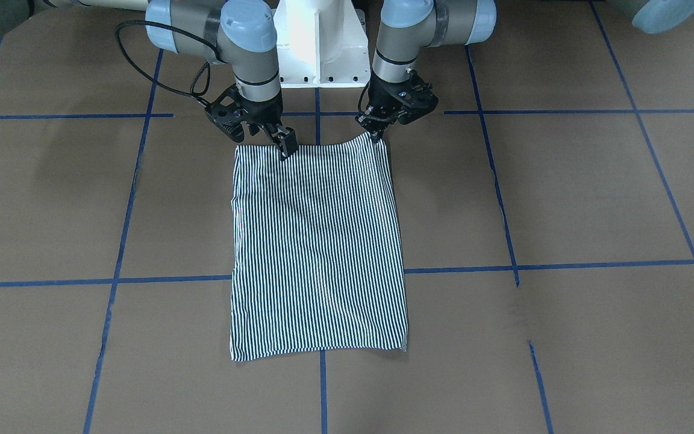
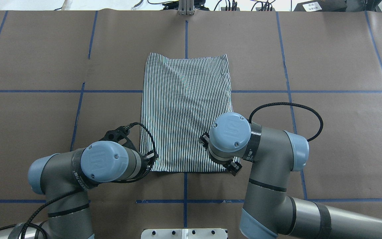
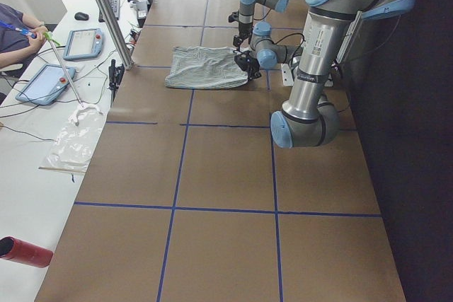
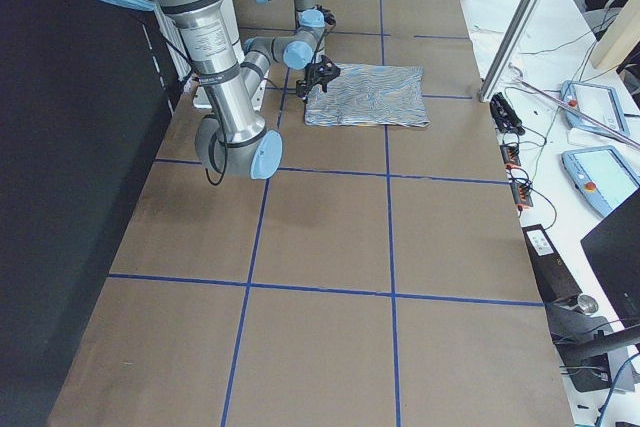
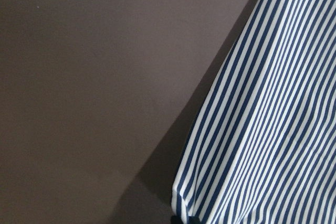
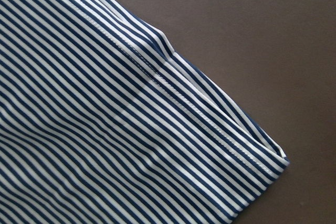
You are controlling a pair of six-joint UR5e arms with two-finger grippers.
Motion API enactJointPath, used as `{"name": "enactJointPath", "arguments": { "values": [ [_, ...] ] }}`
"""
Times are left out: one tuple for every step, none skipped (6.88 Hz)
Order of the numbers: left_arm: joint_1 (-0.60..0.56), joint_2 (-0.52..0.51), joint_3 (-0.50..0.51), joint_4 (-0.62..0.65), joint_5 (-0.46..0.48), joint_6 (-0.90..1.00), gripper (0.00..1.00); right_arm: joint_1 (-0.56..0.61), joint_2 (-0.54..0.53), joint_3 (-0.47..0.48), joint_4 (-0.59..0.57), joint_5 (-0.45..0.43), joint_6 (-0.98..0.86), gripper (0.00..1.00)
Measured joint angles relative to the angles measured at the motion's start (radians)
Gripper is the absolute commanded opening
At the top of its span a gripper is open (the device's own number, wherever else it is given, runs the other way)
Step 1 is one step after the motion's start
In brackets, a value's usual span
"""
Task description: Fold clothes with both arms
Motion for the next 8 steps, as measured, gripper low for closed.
{"name": "enactJointPath", "arguments": {
  "values": [
    [0.000, -0.001, 0.001, 0.000, -0.001, 0.000, 0.00, -0.004, 0.001, -0.024, 0.000, -0.010, -0.004, 1.00],
    [0.000, -0.001, 0.001, -0.001, -0.001, 0.000, 0.00, -0.007, 0.000, -0.046, 0.008, -0.015, -0.006, 1.00],
    [0.000, -0.001, 0.001, -0.002, 0.000, 0.000, 0.00, -0.010, -0.001, -0.068, 0.036, -0.018, -0.006, 1.00],
    [0.000, -0.002, 0.001, -0.002, 0.000, 0.000, 0.00, -0.014, -0.002, -0.086, 0.067, -0.019, -0.002, 1.00],
    [0.000, -0.002, 0.001, -0.001, 0.000, 0.000, 0.00, -0.018, -0.003, -0.092, 0.079, -0.019, 0.002, 1.00],
    [0.000, -0.002, 0.001, -0.001, 0.000, 0.000, 0.00, -0.021, -0.006, -0.093, 0.081, -0.019, 0.004, 1.00],
    [0.000, -0.002, 0.001, -0.001, 0.000, 0.000, 0.00, -0.023, -0.008, -0.092, 0.077, -0.018, 0.006, 1.00],
    [0.000, -0.003, 0.001, -0.001, 0.000, 0.000, 0.00, -0.023, -0.008, -0.090, 0.064, -0.017, 0.007, 1.00]
  ]
}}
